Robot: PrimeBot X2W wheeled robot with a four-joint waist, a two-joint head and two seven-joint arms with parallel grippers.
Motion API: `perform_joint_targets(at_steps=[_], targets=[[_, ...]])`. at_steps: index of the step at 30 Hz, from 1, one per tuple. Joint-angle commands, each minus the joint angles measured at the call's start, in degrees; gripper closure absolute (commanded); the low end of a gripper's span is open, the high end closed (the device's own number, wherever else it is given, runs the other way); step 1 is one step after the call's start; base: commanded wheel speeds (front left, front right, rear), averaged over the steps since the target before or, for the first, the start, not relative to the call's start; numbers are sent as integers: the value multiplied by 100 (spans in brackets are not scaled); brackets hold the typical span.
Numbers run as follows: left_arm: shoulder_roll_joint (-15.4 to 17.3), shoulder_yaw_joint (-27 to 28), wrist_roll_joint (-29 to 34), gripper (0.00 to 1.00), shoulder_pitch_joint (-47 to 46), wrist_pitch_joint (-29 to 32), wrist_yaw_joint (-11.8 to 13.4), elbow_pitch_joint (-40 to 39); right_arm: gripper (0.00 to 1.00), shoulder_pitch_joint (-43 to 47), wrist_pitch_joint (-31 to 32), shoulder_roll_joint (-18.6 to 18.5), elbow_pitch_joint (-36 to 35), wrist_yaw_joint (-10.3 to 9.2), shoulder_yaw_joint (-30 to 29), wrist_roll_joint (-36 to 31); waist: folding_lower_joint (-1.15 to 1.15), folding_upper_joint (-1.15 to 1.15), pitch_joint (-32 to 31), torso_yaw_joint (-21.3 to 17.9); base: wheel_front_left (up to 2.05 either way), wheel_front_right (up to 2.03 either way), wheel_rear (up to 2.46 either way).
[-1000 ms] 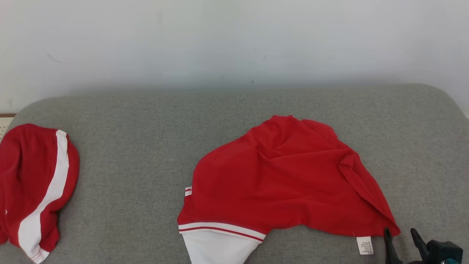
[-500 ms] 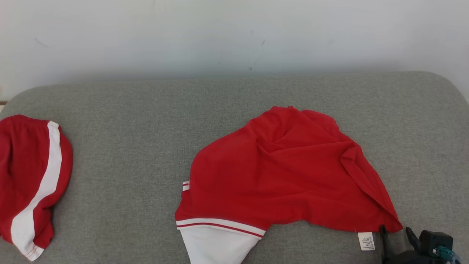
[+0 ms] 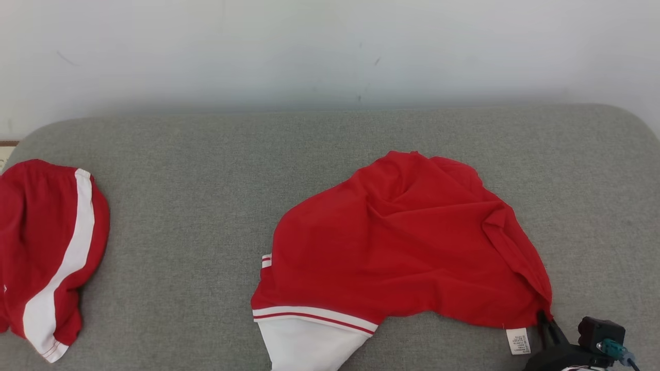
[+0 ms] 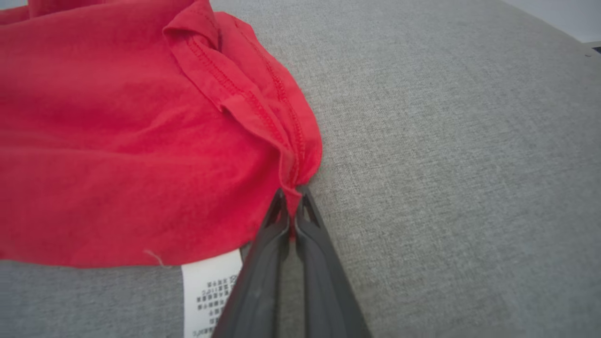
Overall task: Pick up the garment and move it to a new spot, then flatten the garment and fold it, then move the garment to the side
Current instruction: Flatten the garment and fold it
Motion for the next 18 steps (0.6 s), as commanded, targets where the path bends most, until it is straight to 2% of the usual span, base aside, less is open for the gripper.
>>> perform_joint_targets(at_steps=[1, 7, 13, 18], targets=[[12, 133, 50, 100, 91, -6, 61, -113, 100, 100, -59, 69, -11, 3, 50, 160, 0, 0, -63, 35, 0, 0, 0], [56, 636, 76, 100, 416, -6, 171, -722, 100, 531, -70, 117, -343, 3, 379, 747, 0, 0, -181, 124, 0, 0, 0], [221, 968, 283, 100, 800, -6, 227, -1353, 100, 1117, 265, -33, -1226, 3, 697, 1173, 0, 0, -168, 121, 0, 0, 0], [311, 1085, 469, 100, 807, -6, 254, -1562, 100, 1322, 648, -79, -2076, 3, 829, 1400, 0, 0, -126, 84, 0, 0, 0]])
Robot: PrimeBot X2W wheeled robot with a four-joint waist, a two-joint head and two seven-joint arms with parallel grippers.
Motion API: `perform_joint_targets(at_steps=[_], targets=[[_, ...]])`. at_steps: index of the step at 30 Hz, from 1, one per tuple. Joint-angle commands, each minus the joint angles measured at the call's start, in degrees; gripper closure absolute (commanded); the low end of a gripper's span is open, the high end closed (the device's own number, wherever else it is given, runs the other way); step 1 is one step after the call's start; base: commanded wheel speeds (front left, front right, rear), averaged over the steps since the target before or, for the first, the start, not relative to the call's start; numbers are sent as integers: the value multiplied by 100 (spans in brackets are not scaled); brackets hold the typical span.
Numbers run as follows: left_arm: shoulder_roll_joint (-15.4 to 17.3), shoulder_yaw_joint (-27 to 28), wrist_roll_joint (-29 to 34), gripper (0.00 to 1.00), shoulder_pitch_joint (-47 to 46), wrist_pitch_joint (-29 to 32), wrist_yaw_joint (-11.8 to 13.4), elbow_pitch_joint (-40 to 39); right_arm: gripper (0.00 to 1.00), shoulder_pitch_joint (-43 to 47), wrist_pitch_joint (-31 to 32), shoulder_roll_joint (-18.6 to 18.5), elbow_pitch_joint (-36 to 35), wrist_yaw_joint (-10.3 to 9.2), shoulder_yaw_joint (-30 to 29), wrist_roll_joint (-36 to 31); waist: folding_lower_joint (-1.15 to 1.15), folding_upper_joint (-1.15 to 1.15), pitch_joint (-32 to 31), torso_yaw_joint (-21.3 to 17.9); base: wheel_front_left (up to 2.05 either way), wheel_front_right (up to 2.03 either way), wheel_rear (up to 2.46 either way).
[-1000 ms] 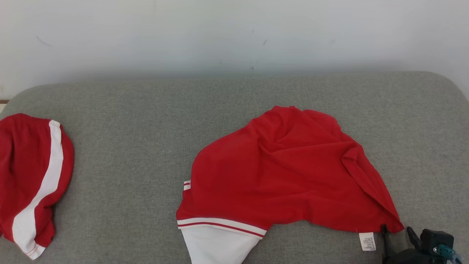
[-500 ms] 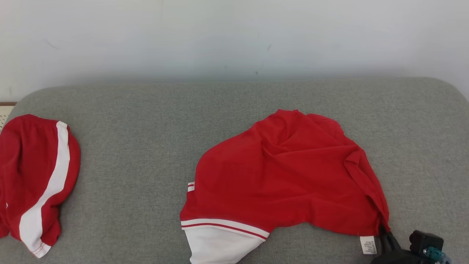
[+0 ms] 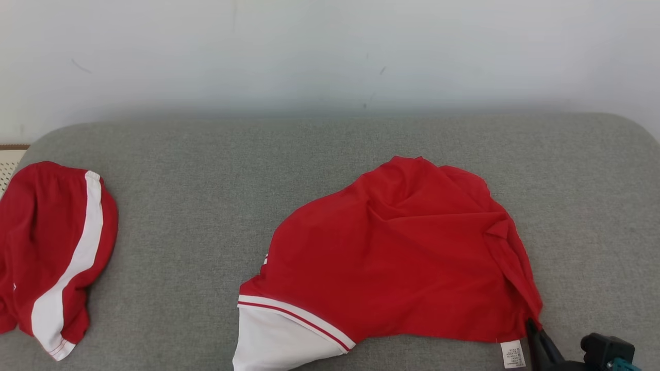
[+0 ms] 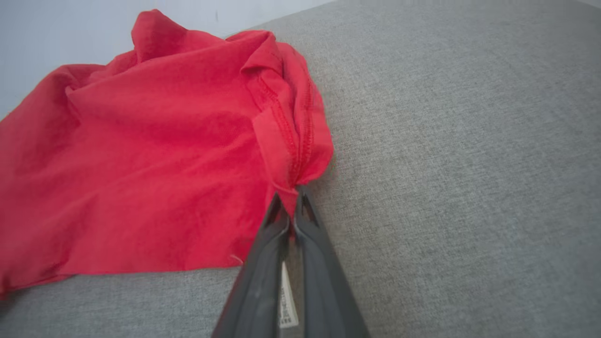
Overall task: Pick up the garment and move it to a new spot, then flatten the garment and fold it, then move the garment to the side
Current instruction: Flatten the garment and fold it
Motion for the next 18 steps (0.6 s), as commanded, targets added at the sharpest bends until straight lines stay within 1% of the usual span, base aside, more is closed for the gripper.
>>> perform_joint_targets(at_steps=[1, 6, 10, 12, 14, 16, 18], targets=[[46, 20, 54, 100, -40, -6, -11, -47, 100, 71, 102, 6, -174, 3, 59, 112, 0, 0, 25, -3, 0, 0, 0], [199, -15, 278, 100, -550, -6, -141, -76, 100, -200, 486, -79, -774, 3, 293, 426, 0, 0, 192, 26, 0, 0, 0], [559, -154, 502, 100, -1478, 43, -313, 51, 100, -856, 817, -151, -968, 3, 516, 781, 0, 0, 517, 48, 0, 0, 0], [772, -218, 545, 100, -2119, 172, -369, 117, 100, -1409, 1015, -273, -958, 3, 614, 876, 0, 0, 780, 45, 0, 0, 0], [1036, -237, 550, 100, -2823, 275, -415, 184, 100, -2053, 1204, -263, -833, 3, 685, 1078, 0, 0, 1054, 12, 0, 0, 0], [1293, -309, 446, 100, -3584, 436, -440, 299, 100, -2775, 1377, -285, -633, 3, 711, 1232, 0, 0, 1358, -16, 0, 0, 0], [1542, -502, 312, 100, -4390, 556, -446, 409, 100, -3540, 1555, -274, -276, 3, 687, 1416, 0, 0, 1631, -52, 0, 0, 0]])
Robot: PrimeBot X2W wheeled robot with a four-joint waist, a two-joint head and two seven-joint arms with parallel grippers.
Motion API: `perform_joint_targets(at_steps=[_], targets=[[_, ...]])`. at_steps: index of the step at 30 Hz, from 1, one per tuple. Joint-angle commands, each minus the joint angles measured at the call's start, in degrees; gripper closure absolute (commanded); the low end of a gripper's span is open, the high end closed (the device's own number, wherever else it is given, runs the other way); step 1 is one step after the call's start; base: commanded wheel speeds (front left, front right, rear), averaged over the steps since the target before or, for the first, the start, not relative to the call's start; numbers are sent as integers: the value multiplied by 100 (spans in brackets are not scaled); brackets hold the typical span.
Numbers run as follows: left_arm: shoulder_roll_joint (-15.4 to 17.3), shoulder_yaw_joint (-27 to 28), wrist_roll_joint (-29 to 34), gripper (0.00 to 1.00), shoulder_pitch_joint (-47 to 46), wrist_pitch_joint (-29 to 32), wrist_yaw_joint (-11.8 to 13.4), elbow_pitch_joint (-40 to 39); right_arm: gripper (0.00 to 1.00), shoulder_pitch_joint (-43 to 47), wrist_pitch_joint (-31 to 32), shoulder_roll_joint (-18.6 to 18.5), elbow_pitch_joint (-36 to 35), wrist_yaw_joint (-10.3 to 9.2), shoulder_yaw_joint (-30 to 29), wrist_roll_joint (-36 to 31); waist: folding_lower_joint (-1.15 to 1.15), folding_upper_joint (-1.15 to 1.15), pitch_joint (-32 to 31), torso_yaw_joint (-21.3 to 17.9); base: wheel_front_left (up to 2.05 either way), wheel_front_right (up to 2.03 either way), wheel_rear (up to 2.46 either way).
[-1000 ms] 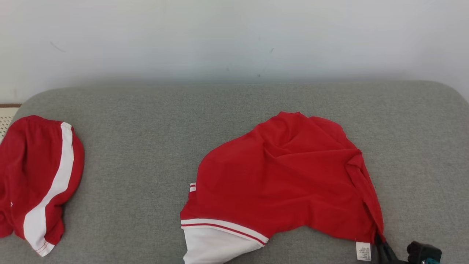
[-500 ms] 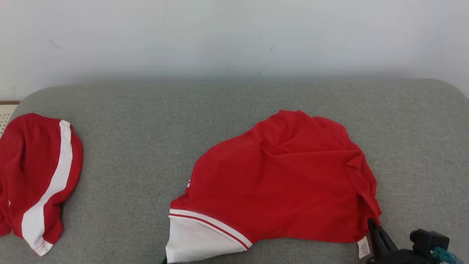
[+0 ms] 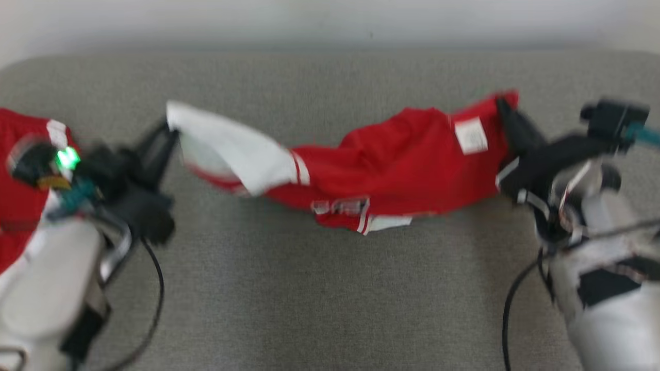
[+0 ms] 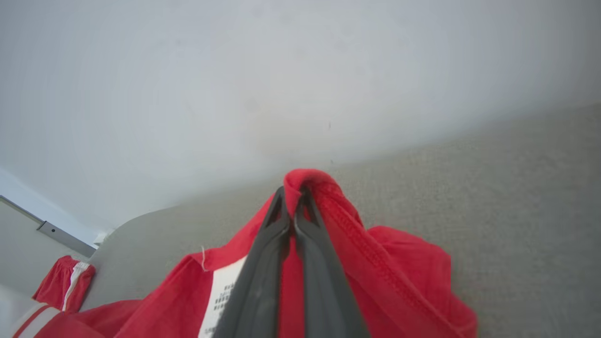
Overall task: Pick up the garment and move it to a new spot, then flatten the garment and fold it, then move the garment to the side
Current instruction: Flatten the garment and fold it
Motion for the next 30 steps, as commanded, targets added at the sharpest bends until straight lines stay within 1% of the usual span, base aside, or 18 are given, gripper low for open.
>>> perform_joint_targets(at_steps=[1, 5, 8, 11, 12, 15, 17, 22, 24, 27, 28, 30], targets=[[131, -156, -244, 100, -553, 87, 5, 97, 100, -564, 61, -29, 246, 3, -24, 97, -1, -1, 764, -84, 0, 0, 0], [569, -606, -694, 100, -2138, 325, 6, 429, 100, -2187, 290, 94, 1166, 3, -256, 570, -1, -1, 1240, -132, 0, 0, 0], [698, -775, -1044, 100, -3258, 462, 4, 788, 100, -3373, 275, 181, 1840, 3, -532, 793, -1, -1, 1531, -151, 0, 0, 0], [810, -921, -1202, 100, -4286, 568, 4, 1207, 100, -4416, 104, 251, 2408, 3, -665, 709, -1, -1, 1692, -186, 0, 0, 0], [810, -921, -1202, 100, -4286, 568, 4, 1207, 100, -4416, 104, 251, 2408, 3, -665, 709, -1, -1, 1692, -186, 0, 0, 0], [849, -1061, -1284, 100, -5103, 614, 3, 1622, 100, -5235, -124, 345, 3006, 3, -871, 655, -1, -1, 1683, -251, 0, 0, 0], [855, -1182, -1225, 100, -5575, 647, 3, 1827, 100, -5751, -298, 395, 3409, 3, -1037, 584, -1, -1, 1640, -290, 0, 0, 0], [760, -1308, -1129, 100, -6514, 665, 4, 2166, 100, -6706, -795, 469, 4259, 4, -1212, 248, -1, -1, 1531, -339, 0, 0, 0], [687, -1322, -1119, 100, -6879, 556, 3, 2351, 100, -6962, -971, 501, 4436, 3, -1183, 121, -1, -1, 1535, -352, 0, 0, 0], [499, -1347, -1160, 100, -7217, 204, 2, 2678, 100, -7222, -1210, 508, 4484, 3, -1126, 73, -1, -1, 1621, -304, 0, 0, 0], [469, -1475, -1108, 100, -7330, 26, 2, 2843, 100, -7234, -1253, 528, 4503, 3, -975, -4, -1, -1, 1714, -290, 0, 0, 0], [466, -1570, -1151, 100, -7355, -80, 3, 3017, 100, -7174, -1221, 520, 4497, 3, -802, -50, -1, -1, 1828, -292, 0, 0, 0]])
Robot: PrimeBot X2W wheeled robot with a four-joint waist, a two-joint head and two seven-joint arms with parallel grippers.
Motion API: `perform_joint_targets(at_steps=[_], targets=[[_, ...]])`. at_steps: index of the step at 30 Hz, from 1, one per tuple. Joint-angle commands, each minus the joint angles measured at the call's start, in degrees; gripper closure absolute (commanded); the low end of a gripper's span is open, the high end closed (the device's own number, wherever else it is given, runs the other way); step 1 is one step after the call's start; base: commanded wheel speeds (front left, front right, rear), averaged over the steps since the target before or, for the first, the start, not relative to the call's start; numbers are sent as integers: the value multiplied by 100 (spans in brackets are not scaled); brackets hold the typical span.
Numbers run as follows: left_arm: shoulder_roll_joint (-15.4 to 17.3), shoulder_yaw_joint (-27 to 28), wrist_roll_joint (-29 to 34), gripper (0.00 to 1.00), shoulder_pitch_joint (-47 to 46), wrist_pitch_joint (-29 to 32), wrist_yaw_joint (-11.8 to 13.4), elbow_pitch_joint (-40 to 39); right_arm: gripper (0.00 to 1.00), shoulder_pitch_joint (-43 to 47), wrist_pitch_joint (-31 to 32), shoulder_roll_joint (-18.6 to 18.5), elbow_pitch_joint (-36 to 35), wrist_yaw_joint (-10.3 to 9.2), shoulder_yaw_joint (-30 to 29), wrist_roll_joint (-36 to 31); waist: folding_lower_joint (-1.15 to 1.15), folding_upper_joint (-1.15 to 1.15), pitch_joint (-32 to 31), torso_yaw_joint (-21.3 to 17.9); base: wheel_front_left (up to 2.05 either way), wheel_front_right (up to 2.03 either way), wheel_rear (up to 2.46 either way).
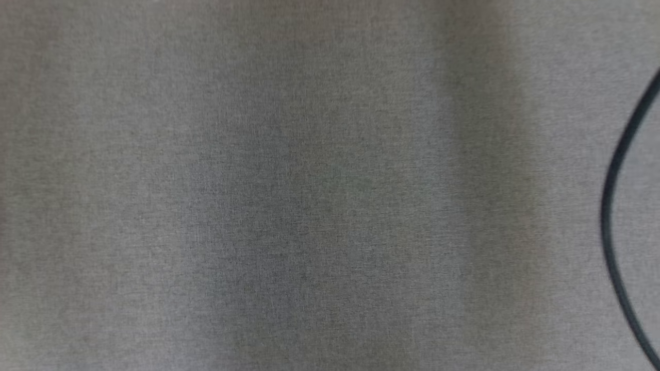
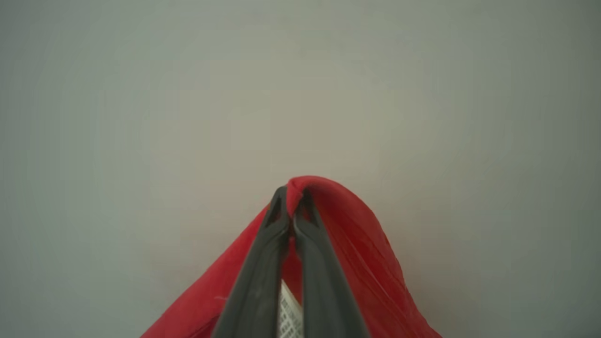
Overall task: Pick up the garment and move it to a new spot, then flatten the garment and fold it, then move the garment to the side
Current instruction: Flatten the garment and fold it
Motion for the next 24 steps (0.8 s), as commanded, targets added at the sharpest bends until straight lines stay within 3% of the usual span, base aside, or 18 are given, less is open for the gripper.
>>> perform_joint_targets(at_steps=[1, 12, 16, 23, 24], targets=[[31, -30, -49, 100, 32, -50, 10, 67, 100, 102, -9, -14, -14, 3, 49, -6, 0, -1, 151, 20, 0, 0, 0], [47, -25, -414, 100, 817, -452, 46, 107, 100, 1007, 309, -113, -514, 3, 758, 619, 0, -1, 351, -42, 0, 0, 0], [238, 305, -615, 100, 2027, -477, 314, -666, 100, 2230, 391, -330, -1420, 3, 1451, 1194, 0, -1, 46, -100, 0, 0, 0], [714, 888, -951, 100, 4915, -481, 1186, -2873, 100, 4366, 370, -946, -2872, 3, 2265, 2056, 0, -1, -620, -160, 0, 0, 0], [714, 888, -951, 100, 4915, -481, 1186, -2873, 100, 4366, 370, -946, -2872, 3, 2265, 2056, 0, -1, -620, -160, 0, 0, 0]])
